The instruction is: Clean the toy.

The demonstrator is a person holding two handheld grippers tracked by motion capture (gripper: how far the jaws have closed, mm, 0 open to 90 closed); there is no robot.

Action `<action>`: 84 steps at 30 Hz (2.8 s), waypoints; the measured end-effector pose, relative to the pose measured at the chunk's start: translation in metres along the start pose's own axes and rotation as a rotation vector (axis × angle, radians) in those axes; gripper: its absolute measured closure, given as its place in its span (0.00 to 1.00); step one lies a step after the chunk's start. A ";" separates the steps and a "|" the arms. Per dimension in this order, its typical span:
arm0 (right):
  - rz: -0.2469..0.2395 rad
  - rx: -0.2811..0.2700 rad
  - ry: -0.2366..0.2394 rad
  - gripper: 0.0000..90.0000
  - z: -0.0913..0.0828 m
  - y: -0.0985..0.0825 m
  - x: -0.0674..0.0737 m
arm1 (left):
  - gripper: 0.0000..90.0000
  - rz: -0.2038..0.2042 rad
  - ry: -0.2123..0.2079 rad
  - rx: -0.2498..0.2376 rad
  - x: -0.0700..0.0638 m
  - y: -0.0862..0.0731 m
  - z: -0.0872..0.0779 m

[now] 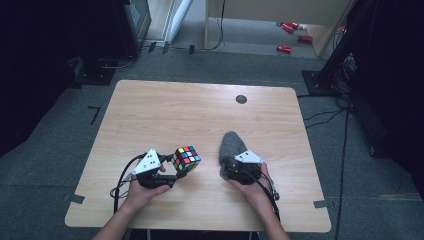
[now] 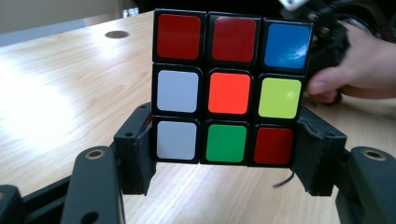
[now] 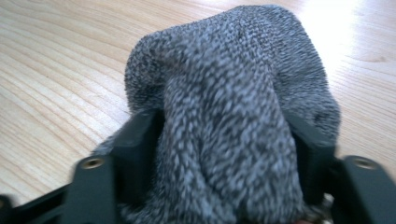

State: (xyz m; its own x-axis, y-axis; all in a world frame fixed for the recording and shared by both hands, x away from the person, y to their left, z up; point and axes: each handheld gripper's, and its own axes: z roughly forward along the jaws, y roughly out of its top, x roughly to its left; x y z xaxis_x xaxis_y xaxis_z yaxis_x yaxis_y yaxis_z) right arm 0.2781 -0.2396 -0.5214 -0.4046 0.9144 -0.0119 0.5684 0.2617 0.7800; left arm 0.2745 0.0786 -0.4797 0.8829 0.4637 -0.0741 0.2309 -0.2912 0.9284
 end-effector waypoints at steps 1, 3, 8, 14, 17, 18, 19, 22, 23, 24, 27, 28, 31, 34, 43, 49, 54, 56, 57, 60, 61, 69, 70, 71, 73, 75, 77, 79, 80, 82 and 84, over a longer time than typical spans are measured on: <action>0.009 -0.001 0.005 0.45 0.000 0.000 -0.001 | 0.38 0.006 -0.004 0.003 -0.001 0.000 0.001; 0.007 -0.004 0.011 0.46 0.000 -0.001 -0.003 | 0.38 0.016 -0.024 0.008 -0.002 -0.001 0.003; 0.005 -0.003 -0.007 0.51 -0.001 -0.001 -0.001 | 0.38 0.044 -0.029 0.016 -0.005 -0.001 0.005; -0.009 -0.011 -0.065 0.68 -0.003 -0.002 0.002 | 0.38 0.023 -0.019 0.009 -0.002 -0.002 0.004; -0.005 -0.008 -0.069 0.76 -0.005 -0.002 0.001 | 0.38 0.005 -0.009 0.004 0.001 -0.002 0.002; 0.001 -0.010 -0.068 0.77 -0.006 -0.002 0.001 | 0.38 0.006 -0.004 0.008 0.001 -0.002 0.002; 0.006 -0.014 -0.066 0.78 -0.007 -0.002 0.001 | 0.38 0.007 0.000 0.012 0.002 -0.002 0.002; 0.020 -0.045 -0.025 0.78 -0.012 0.001 0.003 | 0.38 0.010 0.008 0.019 0.002 -0.002 0.002; 0.022 -0.063 -0.008 0.78 -0.015 0.003 0.004 | 0.38 0.008 0.008 0.018 0.002 -0.002 0.002; 0.021 -0.084 0.002 0.78 -0.019 0.006 0.005 | 0.38 0.006 0.008 0.017 0.003 -0.002 0.002; 0.025 -0.151 0.066 0.78 -0.032 0.014 0.011 | 0.38 0.002 0.015 0.017 0.003 -0.003 0.002; 0.017 -0.175 0.083 0.78 -0.037 0.017 0.013 | 0.38 -0.002 0.018 0.018 0.003 -0.003 0.002; 0.012 -0.222 0.127 0.78 -0.048 0.024 0.020 | 0.38 -0.007 0.021 0.023 0.004 -0.003 0.004; 0.002 -0.234 0.155 0.78 -0.055 0.028 0.025 | 0.38 -0.003 0.018 0.029 0.003 -0.004 0.006; 0.026 -0.283 0.297 0.78 -0.068 0.041 0.047 | 0.38 0.009 -0.015 0.035 -0.006 -0.004 0.016; 0.007 -0.305 0.369 0.77 -0.073 0.047 0.065 | 0.38 0.018 -0.036 0.033 -0.012 -0.003 0.016; 0.060 -0.278 0.370 0.77 -0.065 0.046 0.058 | 0.38 0.016 -0.033 0.020 -0.010 -0.003 0.015; 0.053 -0.258 0.340 0.77 -0.061 0.045 0.053 | 0.38 0.022 -0.038 0.007 -0.009 -0.003 0.012; 0.046 -0.250 0.318 0.77 -0.060 0.044 0.051 | 0.38 0.019 -0.041 0.000 -0.008 -0.003 0.011; 0.063 -0.221 0.288 0.77 -0.056 0.042 0.043 | 0.38 0.019 -0.043 -0.013 -0.007 -0.003 0.011; 0.074 -0.218 0.286 0.77 -0.057 0.042 0.041 | 0.38 0.022 -0.037 -0.007 -0.008 -0.002 0.012; 0.049 -0.294 0.419 0.76 -0.073 0.052 0.058 | 0.38 0.089 -0.037 0.022 -0.020 -0.002 0.017; 0.041 -0.291 0.410 0.76 -0.072 0.050 0.060 | 0.38 0.091 -0.040 0.012 -0.020 -0.001 0.016; 0.052 -0.296 0.408 0.76 -0.070 0.049 0.059 | 0.38 0.096 -0.035 0.008 -0.020 -0.001 0.015; 0.082 -0.281 0.388 0.76 -0.066 0.046 0.052 | 0.38 0.087 -0.041 -0.013 -0.018 0.000 0.010; 0.080 -0.261 0.335 0.76 -0.062 0.043 0.045 | 0.38 0.068 -0.044 -0.033 -0.014 0.001 0.007; 0.103 -0.246 0.315 0.76 -0.061 0.042 0.038 | 0.38 0.061 -0.035 -0.034 -0.012 0.001 0.007; 0.121 -0.266 0.332 0.76 -0.065 0.043 0.036 | 0.38 0.079 -0.022 -0.012 -0.013 0.001 0.009; 0.124 -0.283 0.351 0.76 -0.068 0.045 0.038 | 0.38 0.089 -0.019 0.001 -0.015 0.000 0.010; 0.102 -0.316 0.392 0.75 -0.074 0.049 0.045 | 0.38 0.092 -0.030 0.008 -0.018 -0.001 0.013; 0.074 -0.324 0.414 0.75 -0.077 0.051 0.053 | 0.38 0.098 -0.042 0.002 -0.022 0.001 0.015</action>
State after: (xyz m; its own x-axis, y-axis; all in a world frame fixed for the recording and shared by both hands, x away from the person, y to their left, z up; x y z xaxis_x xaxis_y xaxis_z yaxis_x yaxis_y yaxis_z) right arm 0.2306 -0.2014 -0.4341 -0.6582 0.7111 0.2474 0.3819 0.0321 0.9237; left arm 0.2615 0.0559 -0.4830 0.9176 0.3974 0.0015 0.1437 -0.3353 0.9311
